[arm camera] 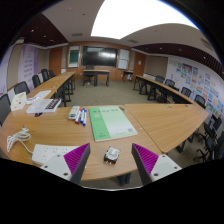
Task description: Unplug charger
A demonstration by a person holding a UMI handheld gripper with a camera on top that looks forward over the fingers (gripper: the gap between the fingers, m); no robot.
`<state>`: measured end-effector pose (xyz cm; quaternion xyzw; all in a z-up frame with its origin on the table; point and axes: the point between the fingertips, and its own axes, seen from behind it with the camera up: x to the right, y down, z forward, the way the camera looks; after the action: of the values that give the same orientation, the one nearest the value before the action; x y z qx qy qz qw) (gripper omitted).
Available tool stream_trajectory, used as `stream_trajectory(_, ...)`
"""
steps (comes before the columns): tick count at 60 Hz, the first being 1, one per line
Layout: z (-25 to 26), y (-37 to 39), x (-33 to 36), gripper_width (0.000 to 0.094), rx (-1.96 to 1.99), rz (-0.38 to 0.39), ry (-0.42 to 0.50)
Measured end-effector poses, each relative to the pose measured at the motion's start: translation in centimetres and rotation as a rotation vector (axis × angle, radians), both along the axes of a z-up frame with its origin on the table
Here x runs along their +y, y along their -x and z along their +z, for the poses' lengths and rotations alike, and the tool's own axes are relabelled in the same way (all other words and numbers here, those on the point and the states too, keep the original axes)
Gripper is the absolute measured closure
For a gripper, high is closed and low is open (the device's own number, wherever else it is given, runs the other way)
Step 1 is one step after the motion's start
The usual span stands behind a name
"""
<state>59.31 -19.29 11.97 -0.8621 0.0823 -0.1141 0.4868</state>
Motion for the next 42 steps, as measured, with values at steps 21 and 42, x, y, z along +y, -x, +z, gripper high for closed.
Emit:
stream_trajectory(21, 9.9, 6.8, -15.3, 0.0084, -0.054, -0.056, -0.069)
stream_trajectory(42, 12.1, 11.4, -22.8, 0.0085, -0.035, -0.056, -0.072)
